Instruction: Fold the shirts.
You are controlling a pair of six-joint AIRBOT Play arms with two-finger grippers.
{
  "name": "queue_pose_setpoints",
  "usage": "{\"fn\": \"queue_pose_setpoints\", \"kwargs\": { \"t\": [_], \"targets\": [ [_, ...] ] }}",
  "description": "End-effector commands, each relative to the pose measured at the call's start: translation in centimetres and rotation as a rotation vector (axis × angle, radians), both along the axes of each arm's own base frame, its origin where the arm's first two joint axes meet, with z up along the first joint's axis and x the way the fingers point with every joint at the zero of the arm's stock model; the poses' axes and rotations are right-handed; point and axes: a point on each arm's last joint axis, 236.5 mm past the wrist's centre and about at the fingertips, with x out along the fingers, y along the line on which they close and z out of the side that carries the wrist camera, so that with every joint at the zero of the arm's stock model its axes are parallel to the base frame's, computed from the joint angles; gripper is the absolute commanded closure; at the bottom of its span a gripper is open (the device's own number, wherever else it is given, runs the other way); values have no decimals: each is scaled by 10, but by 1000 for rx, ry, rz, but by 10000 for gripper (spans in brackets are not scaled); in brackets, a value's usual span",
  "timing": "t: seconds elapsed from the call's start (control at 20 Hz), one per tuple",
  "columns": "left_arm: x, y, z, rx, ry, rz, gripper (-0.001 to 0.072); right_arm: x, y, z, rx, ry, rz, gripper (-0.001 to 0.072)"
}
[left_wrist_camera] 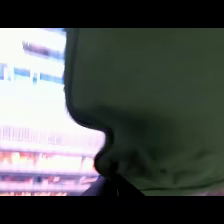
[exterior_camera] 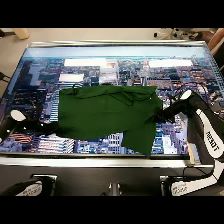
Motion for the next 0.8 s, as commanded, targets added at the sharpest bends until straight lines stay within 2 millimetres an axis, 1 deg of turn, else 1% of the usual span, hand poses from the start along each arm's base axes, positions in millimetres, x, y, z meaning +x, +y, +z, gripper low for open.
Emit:
{"fn": "queue_pose_setpoints", "kwargs": {
  "t": [0.0,0.05,0.1,0.15,0.2,0.25,0.3,0.35,0.4,0.45,0.5,0.55,0.6,0.7,0.75],
  "targets": [
    [53,9,81,40,-256,0,687,43,-2,66,-28,-210,27,695],
    [79,13,143,68,-425,2,687,66,-5,124,-54,-378,45,695],
    [98,17,224,103,-632,7,687,85,-8,201,-91,-587,64,694],
    [103,19,312,138,-850,16,686,90,-10,284,-137,-799,69,694],
    [91,20,409,182,-1089,33,686,80,-16,373,-205,-1021,51,693],
    [59,23,507,247,-1341,62,686,50,-24,470,-292,-1269,13,693],
    [12,24,588,313,-1562,95,686,5,-32,555,-384,-1505,-41,693],
    [-33,24,639,366,-1713,119,686,-45,-37,613,-458,-1674,-85,693],
    [-76,20,672,395,-1816,131,686,-93,-41,648,-531,-1789,-122,694],
    [-103,14,684,377,-1861,144,686,-132,-46,664,-589,-1842,-150,693],
    [-118,11,685,329,-1864,165,686,-157,-49,665,-602,-1836,-178,693],
    [-122,8,675,293,-1823,173,686,-169,-48,657,-592,-1802,-183,693],
    [-118,7,659,300,-1764,155,686,-174,-47,644,-592,-1754,-165,693],
    [-104,11,637,326,-1670,133,686,-171,-48,627,-592,-1683,-143,693],
    [-97,12,631,356,-1649,111,686,-167,-48,623,-591,-1663,-139,693]
  ]
}}
